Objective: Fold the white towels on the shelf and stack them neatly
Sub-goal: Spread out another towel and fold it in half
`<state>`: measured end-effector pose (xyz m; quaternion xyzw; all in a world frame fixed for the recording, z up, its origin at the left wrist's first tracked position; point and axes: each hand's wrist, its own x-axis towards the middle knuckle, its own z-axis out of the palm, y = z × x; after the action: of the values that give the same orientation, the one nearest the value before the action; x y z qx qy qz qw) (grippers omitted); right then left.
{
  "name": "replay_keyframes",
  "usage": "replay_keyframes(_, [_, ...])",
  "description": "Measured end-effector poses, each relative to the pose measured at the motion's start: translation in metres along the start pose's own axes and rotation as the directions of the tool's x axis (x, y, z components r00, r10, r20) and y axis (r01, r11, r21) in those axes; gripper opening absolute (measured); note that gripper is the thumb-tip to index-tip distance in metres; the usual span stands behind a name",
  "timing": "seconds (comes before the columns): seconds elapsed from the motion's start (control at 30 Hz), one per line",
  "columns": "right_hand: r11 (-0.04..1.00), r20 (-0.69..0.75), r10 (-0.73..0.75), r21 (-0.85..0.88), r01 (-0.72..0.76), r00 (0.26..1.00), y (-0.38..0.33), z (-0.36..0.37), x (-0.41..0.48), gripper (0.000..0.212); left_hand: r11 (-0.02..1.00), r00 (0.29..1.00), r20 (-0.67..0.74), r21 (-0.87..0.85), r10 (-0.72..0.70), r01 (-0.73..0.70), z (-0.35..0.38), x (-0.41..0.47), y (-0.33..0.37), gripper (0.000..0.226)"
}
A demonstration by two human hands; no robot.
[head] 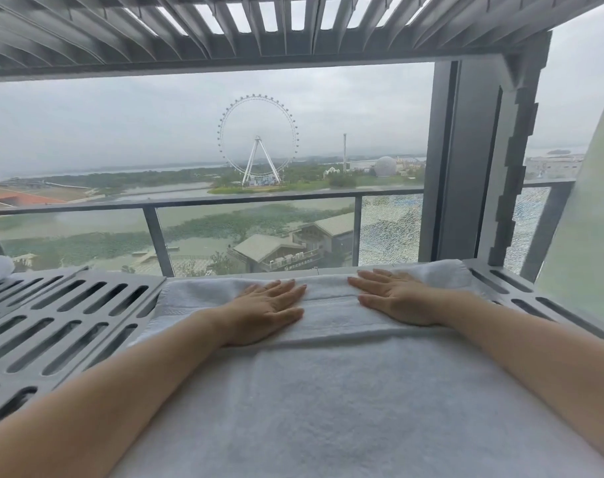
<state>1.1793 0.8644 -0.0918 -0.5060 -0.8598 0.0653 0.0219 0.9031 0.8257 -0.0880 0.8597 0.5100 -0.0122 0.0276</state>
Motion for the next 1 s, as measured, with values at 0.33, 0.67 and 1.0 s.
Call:
replay_keyframes(0.33, [0.998, -0.057, 0.064, 0.0, -0.064, 0.996, 0.0, 0.0, -0.005, 0.06, 1.0, 0.999, -0.046, 0.021, -0.011, 0.012, -0.016, 0.037, 0.055, 0.053])
replay_keyframes(0.67, [0.982, -0.065, 0.19, 0.02, -0.189, 0.98, 0.048, -0.007, -0.03, 0.06, 0.997, 0.997, -0.038, -0.042, -0.067, 0.065, 0.002, 0.064, 0.093, 0.065])
replay_keyframes(1.0, [0.999, -0.088, 0.006, 0.035, -0.003, 0.996, -0.006, -0.007, -0.022, 0.061, 0.997, 0.997, -0.033, -0.039, -0.067, 0.066, -0.002, 0.035, 0.08, 0.071])
